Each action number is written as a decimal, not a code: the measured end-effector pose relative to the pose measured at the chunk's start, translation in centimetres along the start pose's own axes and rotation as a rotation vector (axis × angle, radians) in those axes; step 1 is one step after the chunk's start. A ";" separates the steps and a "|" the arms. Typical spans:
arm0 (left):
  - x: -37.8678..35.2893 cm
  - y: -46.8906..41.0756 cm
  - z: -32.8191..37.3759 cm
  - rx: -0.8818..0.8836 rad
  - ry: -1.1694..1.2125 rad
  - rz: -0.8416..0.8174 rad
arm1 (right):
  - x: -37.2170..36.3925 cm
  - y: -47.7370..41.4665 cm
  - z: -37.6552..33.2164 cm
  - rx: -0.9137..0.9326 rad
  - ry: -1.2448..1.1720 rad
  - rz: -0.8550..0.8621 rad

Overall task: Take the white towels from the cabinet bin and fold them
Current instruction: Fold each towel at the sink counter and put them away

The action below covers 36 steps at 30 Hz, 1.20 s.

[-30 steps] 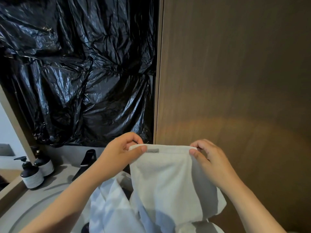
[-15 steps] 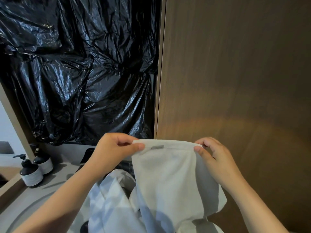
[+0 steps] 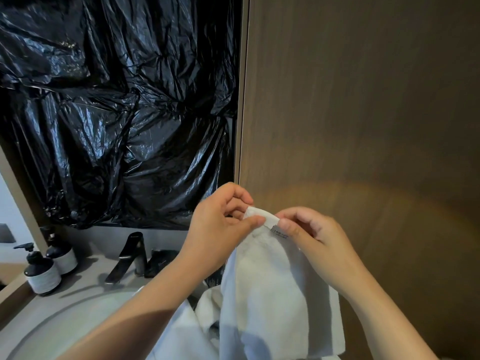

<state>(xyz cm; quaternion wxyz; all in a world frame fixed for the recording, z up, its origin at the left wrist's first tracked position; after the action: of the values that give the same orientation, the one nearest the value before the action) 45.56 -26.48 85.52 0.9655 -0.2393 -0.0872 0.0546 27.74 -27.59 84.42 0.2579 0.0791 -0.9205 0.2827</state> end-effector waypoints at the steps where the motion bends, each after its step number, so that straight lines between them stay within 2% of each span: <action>1: -0.1 0.1 -0.2 0.009 0.009 0.003 | 0.1 0.2 0.2 -0.005 0.006 0.001; 4: -0.3 0.4 -0.9 0.045 0.034 0.001 | 0.0 0.5 0.9 -0.013 0.100 0.014; 9: -0.8 2.0 -2.9 0.120 -0.089 -0.159 | 0.2 1.1 2.3 -0.064 0.173 0.101; 14: -1.8 3.3 -4.1 0.118 -0.026 -0.064 | -0.5 1.1 1.8 -0.043 0.105 0.031; 21: -2.5 3.8 -4.8 0.135 0.018 -0.143 | 1.3 1.1 2.3 -0.003 0.072 0.200; 29: -2.7 4.9 -6.0 0.064 -0.051 -0.097 | 2.5 1.0 1.6 0.013 0.147 0.238; 36: -3.0 4.8 -6.7 0.082 -0.080 -0.114 | 3.7 0.5 1.4 0.033 0.196 0.323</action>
<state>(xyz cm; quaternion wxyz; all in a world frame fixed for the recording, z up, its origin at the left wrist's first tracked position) 43.63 -25.72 77.06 0.9718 -0.1919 -0.1367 0.0124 23.85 -27.90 85.10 0.2961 -0.0932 -0.8871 0.3417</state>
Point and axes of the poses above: each hand's wrist, its own y-axis away from the middle knuckle, its own x-axis out of the back of the hand, z = x × y, the point moved 3 cm from there along -y, towards the middle knuckle, and after that the axes turned 6 degrees about y, right-handed, at the moved point
